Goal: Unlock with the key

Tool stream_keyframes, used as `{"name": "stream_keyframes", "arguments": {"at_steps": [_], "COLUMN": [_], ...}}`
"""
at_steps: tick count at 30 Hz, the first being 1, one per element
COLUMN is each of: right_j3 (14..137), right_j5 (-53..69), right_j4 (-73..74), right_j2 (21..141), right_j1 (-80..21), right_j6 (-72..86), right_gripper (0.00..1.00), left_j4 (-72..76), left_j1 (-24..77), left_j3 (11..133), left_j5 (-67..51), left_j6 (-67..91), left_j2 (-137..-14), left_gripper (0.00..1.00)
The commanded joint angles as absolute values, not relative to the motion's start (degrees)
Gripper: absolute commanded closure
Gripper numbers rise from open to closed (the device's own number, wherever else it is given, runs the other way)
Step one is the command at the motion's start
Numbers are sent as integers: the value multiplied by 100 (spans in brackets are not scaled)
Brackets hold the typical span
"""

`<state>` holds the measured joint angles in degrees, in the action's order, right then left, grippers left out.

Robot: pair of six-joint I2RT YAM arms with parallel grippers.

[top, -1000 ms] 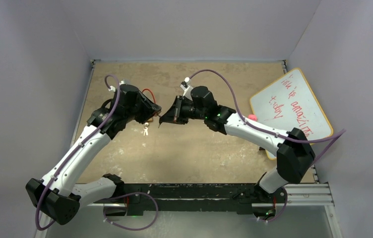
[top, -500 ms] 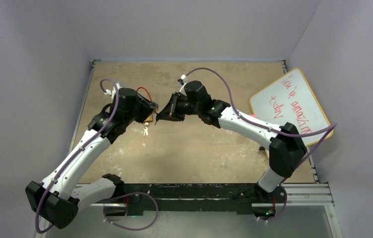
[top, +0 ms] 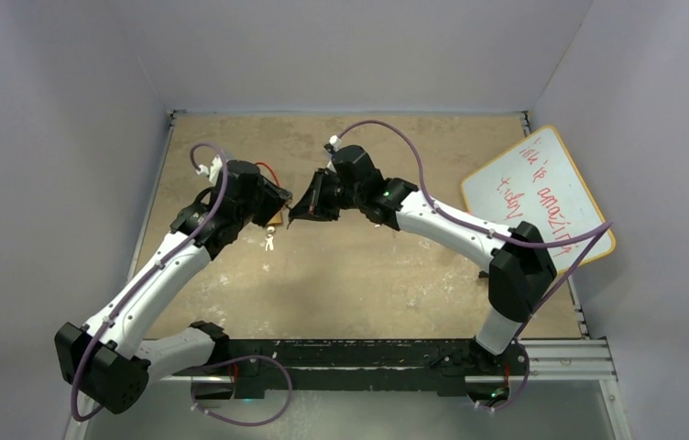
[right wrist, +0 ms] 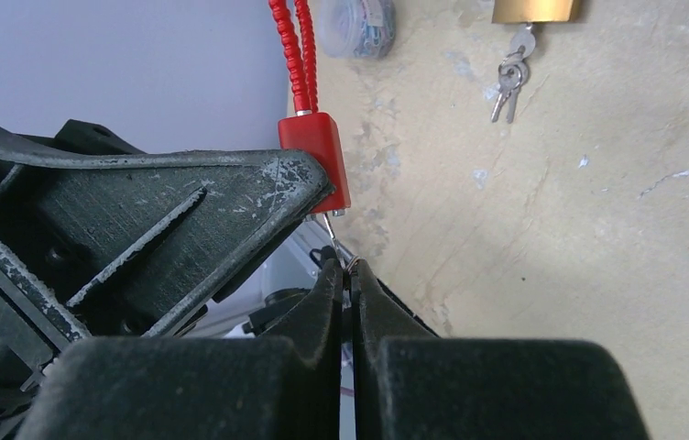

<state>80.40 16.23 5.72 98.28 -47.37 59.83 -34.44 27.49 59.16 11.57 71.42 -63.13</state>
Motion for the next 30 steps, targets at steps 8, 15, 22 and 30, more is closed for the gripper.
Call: {"name": "stream_keyframes", "arguments": {"at_steps": [8,15,22,30], "right_j3": [8855,8891,8573,8420], "right_j5": [970,1448,1195,1396], "right_j4": [648,551,18,-210], "right_j2": [10059,10161,10046,10008], "right_j1": [-4691,-4686,-4715,-4714], "right_j6": [5155,5623,5198,5334], "right_gripper": [100,100,100,100], "left_j4": [-3498,-3234,-3132,-3008], "left_j1": [2821,2821,2821,2821], "left_j3": [6138,5988,5833,5760], "left_j5": [589,445,180,27], "left_j6": [7366,7544,7832,7920], "left_j2": [-6465,-6562,-6416,-6416], "left_gripper": [100,100,100,100]}}
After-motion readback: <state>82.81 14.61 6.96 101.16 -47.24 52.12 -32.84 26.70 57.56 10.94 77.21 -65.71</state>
